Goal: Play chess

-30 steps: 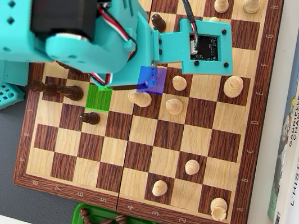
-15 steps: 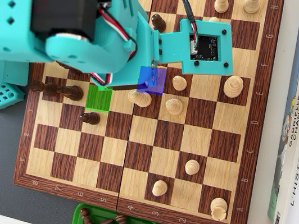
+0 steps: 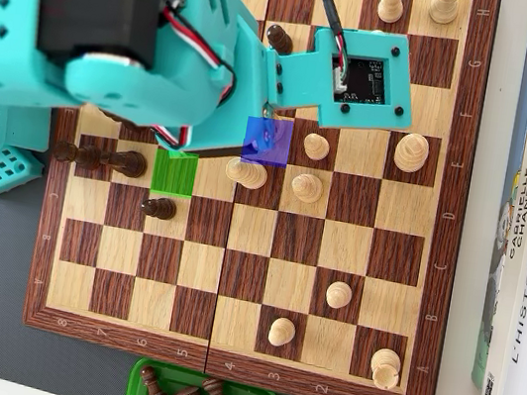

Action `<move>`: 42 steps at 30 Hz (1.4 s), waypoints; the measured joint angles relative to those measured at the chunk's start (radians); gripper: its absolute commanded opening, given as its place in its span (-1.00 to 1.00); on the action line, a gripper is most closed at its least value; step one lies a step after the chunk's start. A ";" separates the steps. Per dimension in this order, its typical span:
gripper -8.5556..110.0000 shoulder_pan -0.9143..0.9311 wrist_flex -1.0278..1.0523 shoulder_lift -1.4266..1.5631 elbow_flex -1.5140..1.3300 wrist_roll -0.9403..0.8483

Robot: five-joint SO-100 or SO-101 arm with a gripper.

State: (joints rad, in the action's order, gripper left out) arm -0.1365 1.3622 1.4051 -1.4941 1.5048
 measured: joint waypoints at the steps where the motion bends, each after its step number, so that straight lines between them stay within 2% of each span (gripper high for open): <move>1: -0.80 0.000 0.000 0.000 0.000 0.000; 9: -0.80 0.000 0.000 0.049 -0.006 -0.006; 22: -0.80 0.000 0.000 0.285 -0.224 -0.003; 42: -0.80 0.123 0.000 0.537 -0.492 -0.003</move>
State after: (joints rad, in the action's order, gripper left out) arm -0.0138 1.3622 1.9420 -1.9865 1.5018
